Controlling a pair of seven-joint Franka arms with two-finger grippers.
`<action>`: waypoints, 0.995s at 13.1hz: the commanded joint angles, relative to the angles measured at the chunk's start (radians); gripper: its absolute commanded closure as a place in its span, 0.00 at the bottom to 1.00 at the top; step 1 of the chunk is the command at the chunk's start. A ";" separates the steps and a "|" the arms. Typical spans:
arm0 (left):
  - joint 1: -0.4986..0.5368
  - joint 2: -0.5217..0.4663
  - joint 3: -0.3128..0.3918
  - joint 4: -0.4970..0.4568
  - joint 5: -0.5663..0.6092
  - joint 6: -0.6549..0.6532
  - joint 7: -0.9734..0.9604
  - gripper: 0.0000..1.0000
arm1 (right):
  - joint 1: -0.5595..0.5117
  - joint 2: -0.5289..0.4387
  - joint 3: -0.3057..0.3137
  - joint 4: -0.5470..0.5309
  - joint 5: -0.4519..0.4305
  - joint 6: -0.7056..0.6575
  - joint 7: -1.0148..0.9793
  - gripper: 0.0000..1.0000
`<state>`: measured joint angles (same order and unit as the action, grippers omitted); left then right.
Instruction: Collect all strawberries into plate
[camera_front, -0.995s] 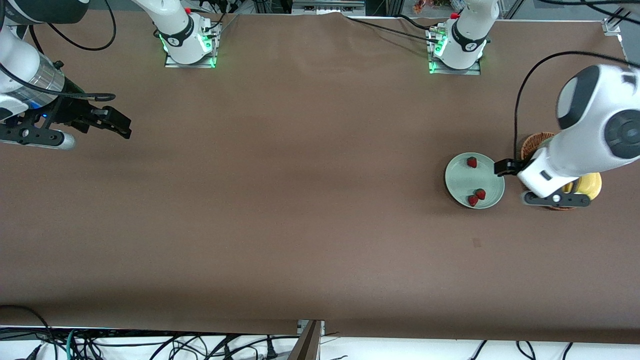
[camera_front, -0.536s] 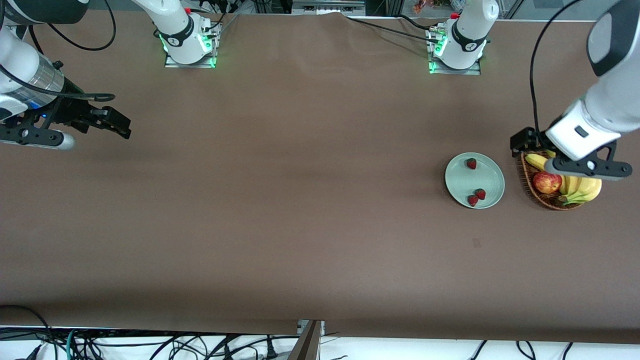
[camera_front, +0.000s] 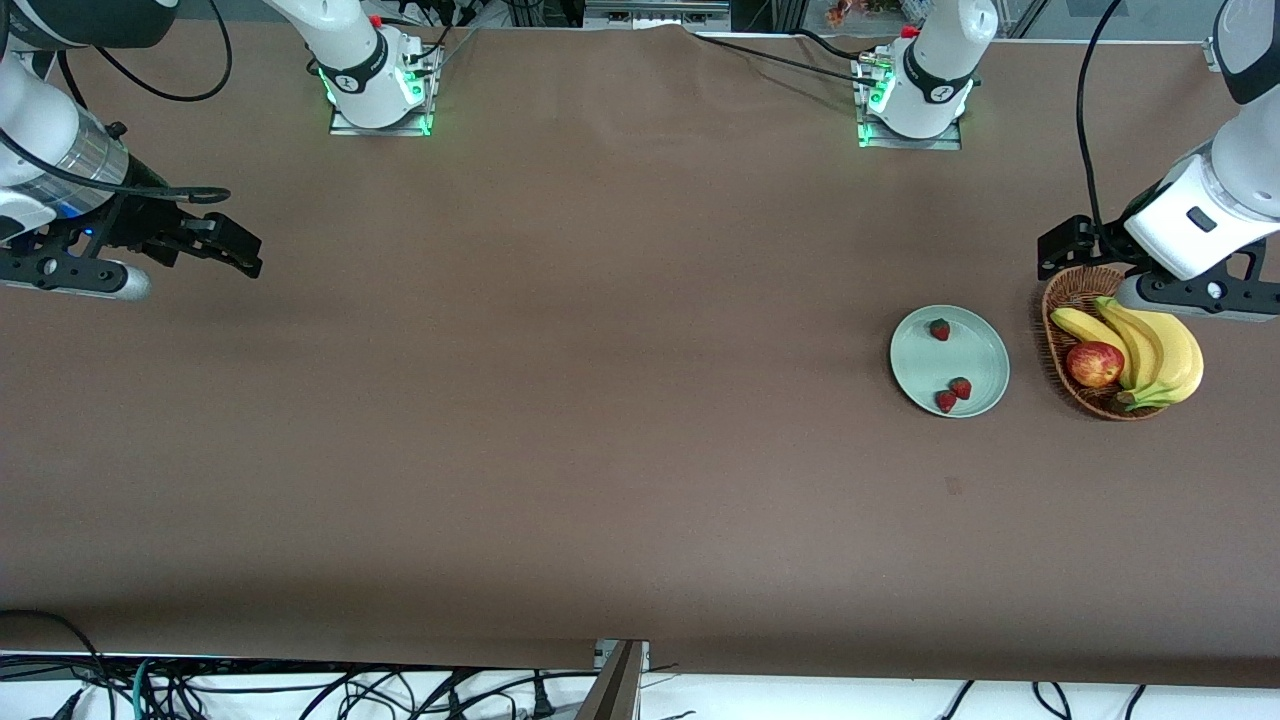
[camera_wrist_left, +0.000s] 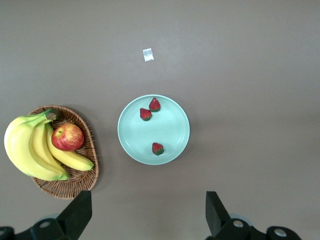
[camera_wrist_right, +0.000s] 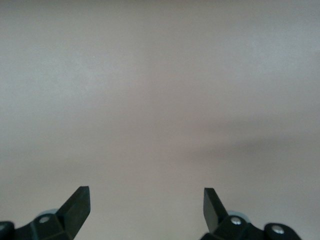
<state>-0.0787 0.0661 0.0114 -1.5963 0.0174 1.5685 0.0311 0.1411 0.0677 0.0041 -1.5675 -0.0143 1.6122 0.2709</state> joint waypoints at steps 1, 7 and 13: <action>-0.003 -0.034 0.005 -0.007 -0.027 -0.045 0.012 0.00 | 0.000 0.007 0.002 0.026 -0.012 -0.018 0.005 0.00; 0.031 -0.034 0.005 -0.007 -0.068 -0.047 0.027 0.00 | 0.000 0.007 0.002 0.024 -0.012 -0.018 0.005 0.00; 0.031 -0.032 -0.002 -0.007 -0.063 -0.041 0.029 0.00 | 0.000 0.007 0.002 0.024 -0.010 -0.018 0.004 0.00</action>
<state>-0.0538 0.0490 0.0107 -1.5962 -0.0213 1.5277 0.0320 0.1411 0.0677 0.0041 -1.5674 -0.0143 1.6122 0.2710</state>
